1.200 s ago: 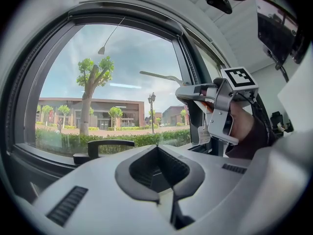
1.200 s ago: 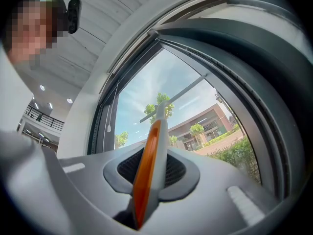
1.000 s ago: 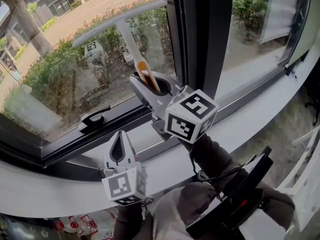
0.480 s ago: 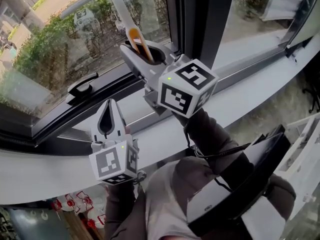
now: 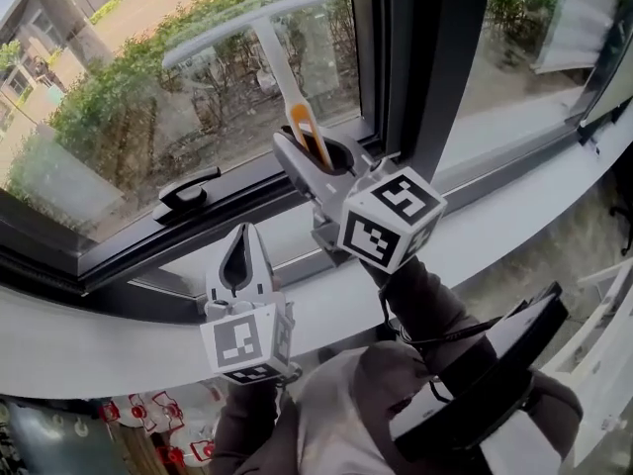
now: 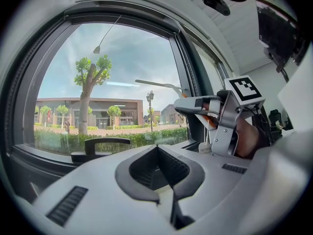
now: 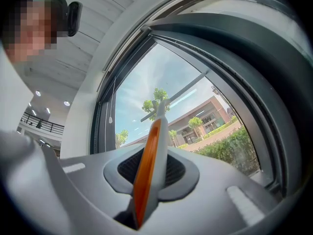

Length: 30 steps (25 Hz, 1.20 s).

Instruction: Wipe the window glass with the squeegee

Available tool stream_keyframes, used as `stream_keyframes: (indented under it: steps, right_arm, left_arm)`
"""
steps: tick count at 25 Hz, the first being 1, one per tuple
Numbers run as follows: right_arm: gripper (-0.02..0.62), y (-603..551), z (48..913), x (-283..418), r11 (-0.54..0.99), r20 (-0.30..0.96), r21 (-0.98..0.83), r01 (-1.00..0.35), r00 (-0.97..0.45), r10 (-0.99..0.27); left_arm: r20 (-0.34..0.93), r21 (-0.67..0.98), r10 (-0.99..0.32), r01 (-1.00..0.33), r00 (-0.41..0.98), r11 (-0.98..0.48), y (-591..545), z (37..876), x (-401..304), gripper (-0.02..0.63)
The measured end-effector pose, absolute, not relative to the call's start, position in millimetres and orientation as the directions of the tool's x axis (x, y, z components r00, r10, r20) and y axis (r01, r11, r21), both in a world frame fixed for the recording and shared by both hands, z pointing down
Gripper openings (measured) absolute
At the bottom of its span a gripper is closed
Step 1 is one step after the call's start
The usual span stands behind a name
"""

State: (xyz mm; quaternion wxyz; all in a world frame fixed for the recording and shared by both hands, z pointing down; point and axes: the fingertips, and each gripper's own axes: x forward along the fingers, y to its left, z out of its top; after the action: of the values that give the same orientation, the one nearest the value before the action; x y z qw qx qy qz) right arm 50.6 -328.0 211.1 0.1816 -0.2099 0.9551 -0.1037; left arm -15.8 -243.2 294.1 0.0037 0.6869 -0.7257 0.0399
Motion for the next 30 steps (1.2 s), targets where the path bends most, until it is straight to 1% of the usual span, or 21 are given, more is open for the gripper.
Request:
stream_keyframes:
  steps: [10, 22, 27, 30]
  right_arm:
    - [0.048, -321, 215, 62, 0.887, -0.293, -0.287, -0.362, -0.848, -0.441]
    - [0.046, -317, 235, 65, 0.876, -0.260, -0.320, -0.361, -0.855, -0.448]
    - [0.046, -317, 244, 64, 0.872, -0.235, -0.334, -0.358, -0.864, -0.445]
    - [0.046, -321, 241, 65, 0.871, -0.229, -0.330, -0.363, -0.865, -0.447]
  left_arm:
    - [0.044, -0.062, -0.998, -0.997, -0.049, 0.046, -240, 283, -1, 0.002]
    - [0.055, -0.064, -0.998, -0.997, -0.042, 0.039, -238, 286, 6, 0.002]
    - [0.079, -0.053, -0.995, -0.997, -0.057, 0.053, -240, 285, 7, 0.002]
    - [0.067, -0.055, -0.997, -0.998, -0.043, 0.040, -246, 278, 9, 0.002]
